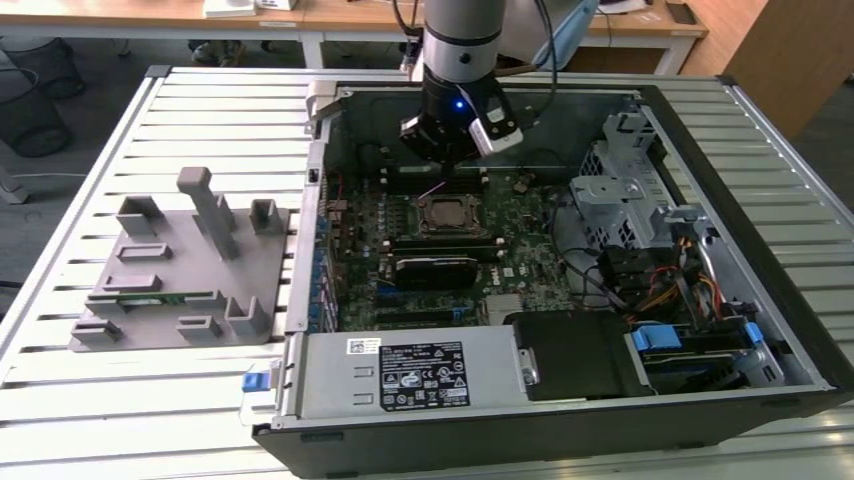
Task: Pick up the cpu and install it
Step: 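Install the first cpu locking lever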
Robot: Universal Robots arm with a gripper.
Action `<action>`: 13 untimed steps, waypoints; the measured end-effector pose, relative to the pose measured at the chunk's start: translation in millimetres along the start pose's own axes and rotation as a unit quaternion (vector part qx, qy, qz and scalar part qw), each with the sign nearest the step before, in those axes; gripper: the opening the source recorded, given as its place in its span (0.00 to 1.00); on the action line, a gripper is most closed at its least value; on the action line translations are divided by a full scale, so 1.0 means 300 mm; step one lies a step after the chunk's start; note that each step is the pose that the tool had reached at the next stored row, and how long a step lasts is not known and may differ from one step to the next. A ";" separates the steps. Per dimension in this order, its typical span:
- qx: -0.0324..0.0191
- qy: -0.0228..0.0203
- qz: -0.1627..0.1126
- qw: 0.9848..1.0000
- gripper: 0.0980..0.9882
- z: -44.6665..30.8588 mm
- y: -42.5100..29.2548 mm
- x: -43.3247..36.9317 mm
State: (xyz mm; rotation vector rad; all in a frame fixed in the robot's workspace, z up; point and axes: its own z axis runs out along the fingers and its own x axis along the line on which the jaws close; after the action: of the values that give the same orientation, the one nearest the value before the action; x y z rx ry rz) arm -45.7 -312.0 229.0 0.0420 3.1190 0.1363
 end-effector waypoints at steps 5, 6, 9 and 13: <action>0.000 0.000 0.000 1.000 0.02 0.009 0.001 -0.008; 0.000 0.000 0.000 1.000 0.02 0.011 0.001 -0.009; 0.000 0.000 0.000 1.000 0.02 0.015 0.001 -0.013; 0.000 0.000 0.000 1.000 0.02 0.019 0.002 -0.018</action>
State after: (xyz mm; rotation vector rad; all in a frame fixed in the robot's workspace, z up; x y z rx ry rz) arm -40.4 -311.1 223.3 0.0417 3.1190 0.1348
